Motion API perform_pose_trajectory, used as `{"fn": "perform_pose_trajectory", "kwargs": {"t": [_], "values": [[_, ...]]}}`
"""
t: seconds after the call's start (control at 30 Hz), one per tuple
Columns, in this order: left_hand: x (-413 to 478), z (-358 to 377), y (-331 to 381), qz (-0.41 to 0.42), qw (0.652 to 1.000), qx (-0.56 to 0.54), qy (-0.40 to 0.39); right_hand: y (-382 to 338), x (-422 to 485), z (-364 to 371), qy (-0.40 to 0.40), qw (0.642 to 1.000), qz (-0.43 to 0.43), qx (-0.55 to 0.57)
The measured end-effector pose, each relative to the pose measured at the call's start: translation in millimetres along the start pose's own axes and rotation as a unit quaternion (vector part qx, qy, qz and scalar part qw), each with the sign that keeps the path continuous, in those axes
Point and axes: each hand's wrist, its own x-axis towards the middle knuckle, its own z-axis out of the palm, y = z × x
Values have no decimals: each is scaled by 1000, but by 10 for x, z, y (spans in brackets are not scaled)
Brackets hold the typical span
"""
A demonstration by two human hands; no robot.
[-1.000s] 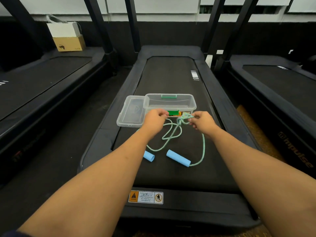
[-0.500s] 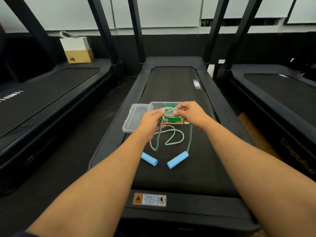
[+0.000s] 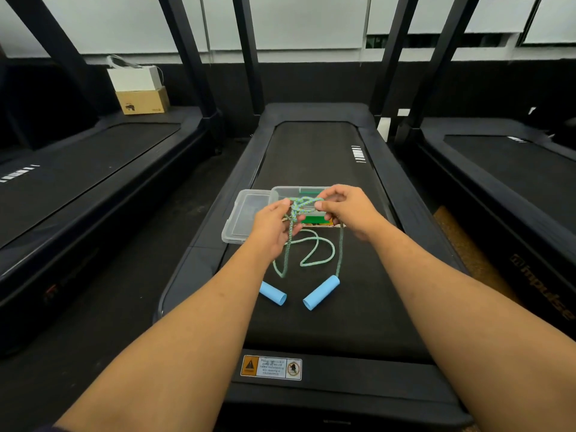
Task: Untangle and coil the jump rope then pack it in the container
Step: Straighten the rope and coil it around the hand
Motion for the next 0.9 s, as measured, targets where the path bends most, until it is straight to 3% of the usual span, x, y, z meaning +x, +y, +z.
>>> {"fn": "perform_pose_trajectory", "kwargs": {"t": [0.13, 0.33, 0.5, 0.67, 0.77, 0.9], "values": [[-2, 8, -8, 6, 997, 60, -47, -2, 3, 6, -14, 1000, 4, 27], [33, 29, 16, 21, 1000, -9, 12, -11, -82, 23, -111, 990, 37, 73], [-17, 14, 5, 51, 997, 54, -19, -96, -136, 33, -150, 972, 148, 104], [-81, 86, 49, 51, 996, 26, -62, -100, -156, 70, -139, 983, 120, 7], [-82, 71, 50, 48, 996, -29, -74, -157, -162, 69, -115, 979, 157, 65], [-99, 69, 91, 47, 990, -75, -110, -197, -126, -9, -164, 946, 213, 181]]}}
